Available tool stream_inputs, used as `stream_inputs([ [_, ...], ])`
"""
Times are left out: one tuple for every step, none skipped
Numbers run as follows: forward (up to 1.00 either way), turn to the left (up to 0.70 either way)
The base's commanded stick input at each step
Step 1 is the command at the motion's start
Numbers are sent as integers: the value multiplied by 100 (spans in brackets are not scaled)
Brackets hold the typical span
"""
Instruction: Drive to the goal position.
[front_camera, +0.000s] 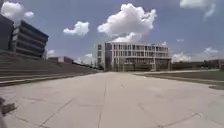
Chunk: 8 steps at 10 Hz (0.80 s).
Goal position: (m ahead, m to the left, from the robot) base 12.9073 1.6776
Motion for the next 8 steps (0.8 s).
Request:
stream_inputs([
  [50, 0],
  [50, 0],
  [50, 0],
  [50, 0],
  [50, 0],
  [50, 0],
  [50, 0],
  [50, 0],
])
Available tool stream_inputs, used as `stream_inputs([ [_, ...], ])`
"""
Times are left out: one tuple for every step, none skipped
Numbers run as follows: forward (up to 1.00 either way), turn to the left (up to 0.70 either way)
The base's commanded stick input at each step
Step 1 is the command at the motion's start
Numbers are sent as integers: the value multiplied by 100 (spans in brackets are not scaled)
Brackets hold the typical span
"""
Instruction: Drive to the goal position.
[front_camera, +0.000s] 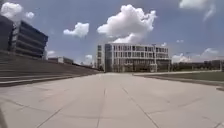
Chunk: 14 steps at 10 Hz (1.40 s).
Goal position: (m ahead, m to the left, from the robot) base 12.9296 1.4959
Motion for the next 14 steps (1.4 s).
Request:
stream_inputs([
  [50, 0],
  [50, 0],
  [50, 0],
  [50, 0],
  [50, 0],
  [50, 0],
  [50, 0],
  [50, 0],
  [50, 0],
  [50, 0],
  [50, 0],
  [50, 0],
  [50, 0],
  [50, 0],
])
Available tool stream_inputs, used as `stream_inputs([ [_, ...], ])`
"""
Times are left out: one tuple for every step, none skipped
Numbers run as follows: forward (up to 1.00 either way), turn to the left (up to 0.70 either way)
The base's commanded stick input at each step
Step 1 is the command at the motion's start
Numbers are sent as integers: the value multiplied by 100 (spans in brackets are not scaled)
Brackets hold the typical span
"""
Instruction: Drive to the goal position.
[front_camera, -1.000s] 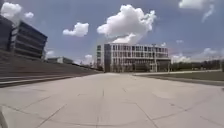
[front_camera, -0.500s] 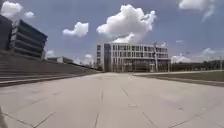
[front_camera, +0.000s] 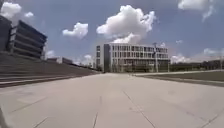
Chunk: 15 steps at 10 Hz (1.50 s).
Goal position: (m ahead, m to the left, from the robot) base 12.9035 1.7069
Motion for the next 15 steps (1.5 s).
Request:
stream_inputs([
  [50, 0],
  [50, 0],
  [50, 0],
  [50, 0],
  [50, 0],
  [50, 0],
  [50, 0],
  [50, 0],
  [50, 0],
  [50, 0],
  [50, 0],
  [50, 0],
  [50, 0],
  [50, 0],
  [50, 0],
])
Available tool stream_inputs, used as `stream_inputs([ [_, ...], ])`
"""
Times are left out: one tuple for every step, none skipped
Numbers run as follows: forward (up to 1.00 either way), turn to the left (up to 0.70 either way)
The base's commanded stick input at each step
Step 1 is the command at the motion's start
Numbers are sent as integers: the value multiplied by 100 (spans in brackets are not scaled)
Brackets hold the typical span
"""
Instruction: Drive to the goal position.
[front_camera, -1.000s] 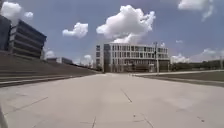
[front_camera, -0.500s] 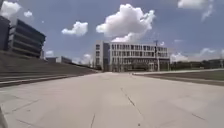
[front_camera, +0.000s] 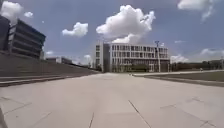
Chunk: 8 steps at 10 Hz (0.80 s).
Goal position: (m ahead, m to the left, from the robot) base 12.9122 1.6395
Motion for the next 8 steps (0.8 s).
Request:
stream_inputs([
  [50, 0],
  [50, 0],
  [50, 0],
  [50, 0],
  [50, 0],
  [50, 0],
  [50, 0],
  [50, 0],
])
